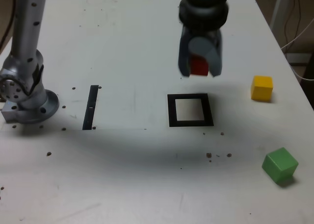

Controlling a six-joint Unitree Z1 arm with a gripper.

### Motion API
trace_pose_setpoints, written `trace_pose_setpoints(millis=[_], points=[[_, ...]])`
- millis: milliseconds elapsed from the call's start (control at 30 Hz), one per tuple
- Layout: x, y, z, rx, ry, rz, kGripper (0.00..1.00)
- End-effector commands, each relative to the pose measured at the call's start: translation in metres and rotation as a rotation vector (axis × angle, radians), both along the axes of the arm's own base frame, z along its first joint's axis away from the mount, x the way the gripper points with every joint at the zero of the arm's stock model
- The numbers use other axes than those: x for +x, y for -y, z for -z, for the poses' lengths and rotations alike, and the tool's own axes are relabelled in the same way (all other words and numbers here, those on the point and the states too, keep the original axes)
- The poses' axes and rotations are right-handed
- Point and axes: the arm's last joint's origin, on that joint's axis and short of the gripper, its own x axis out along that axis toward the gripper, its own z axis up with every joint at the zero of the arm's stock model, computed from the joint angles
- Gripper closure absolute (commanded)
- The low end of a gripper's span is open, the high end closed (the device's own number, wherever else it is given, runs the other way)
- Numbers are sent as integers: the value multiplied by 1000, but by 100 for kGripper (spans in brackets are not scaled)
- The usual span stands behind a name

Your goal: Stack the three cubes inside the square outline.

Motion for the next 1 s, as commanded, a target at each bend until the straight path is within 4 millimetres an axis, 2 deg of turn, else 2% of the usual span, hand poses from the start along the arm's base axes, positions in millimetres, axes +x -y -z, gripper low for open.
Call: trace_pose_setpoints(millis=[0, 167, 600, 800, 967], points=[[-6, 7, -4, -1, 22, -25, 67], [-12, 18, 5, 17, 8, -67, 67], [-11, 23, 28, 29, 30, -117, 67], [-26, 45, 28, 24, 25, -88, 67], [-30, 59, 30, 28, 28, -71, 67]])
